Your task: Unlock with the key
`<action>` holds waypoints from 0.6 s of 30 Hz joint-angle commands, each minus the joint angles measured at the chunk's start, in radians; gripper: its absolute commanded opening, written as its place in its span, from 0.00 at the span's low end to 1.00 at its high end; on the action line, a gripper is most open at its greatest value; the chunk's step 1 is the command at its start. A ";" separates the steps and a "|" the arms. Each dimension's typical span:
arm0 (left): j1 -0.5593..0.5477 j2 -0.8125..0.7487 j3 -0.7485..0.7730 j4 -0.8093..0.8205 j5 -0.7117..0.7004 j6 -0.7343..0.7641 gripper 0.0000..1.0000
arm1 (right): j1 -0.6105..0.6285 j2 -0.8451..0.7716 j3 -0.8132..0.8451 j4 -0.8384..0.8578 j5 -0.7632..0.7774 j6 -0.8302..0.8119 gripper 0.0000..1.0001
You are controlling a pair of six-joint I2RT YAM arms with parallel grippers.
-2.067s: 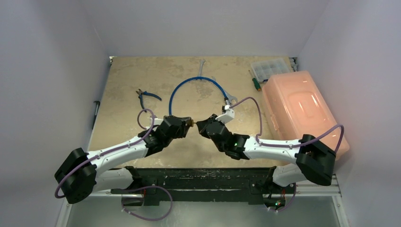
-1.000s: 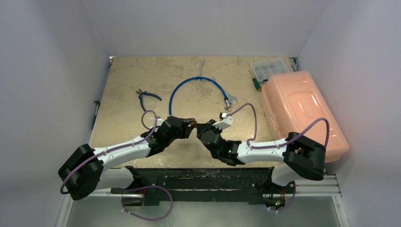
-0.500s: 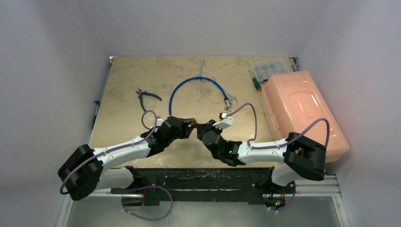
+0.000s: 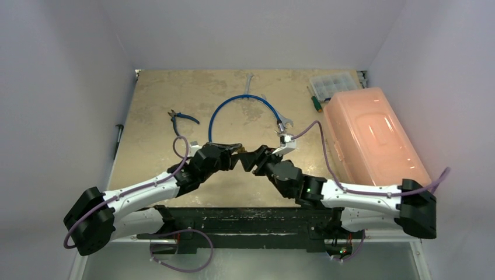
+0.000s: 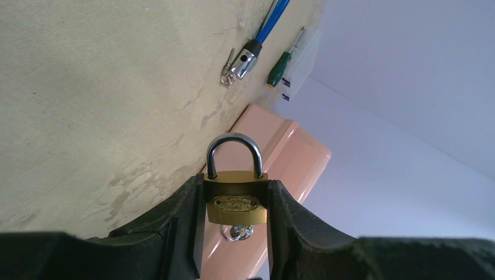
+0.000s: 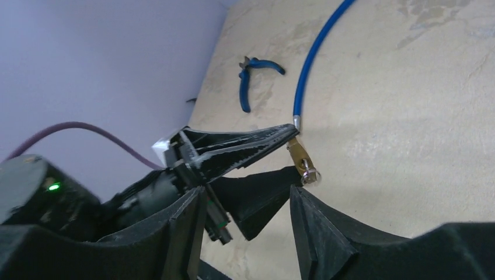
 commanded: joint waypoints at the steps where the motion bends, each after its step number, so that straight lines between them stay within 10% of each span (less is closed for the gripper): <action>1: -0.005 -0.026 0.034 -0.006 -0.024 -0.134 0.00 | 0.010 -0.140 -0.039 -0.085 -0.075 -0.102 0.62; 18: -0.005 -0.019 0.085 -0.065 -0.053 0.091 0.00 | -0.129 -0.136 0.079 -0.299 -0.339 -0.239 0.36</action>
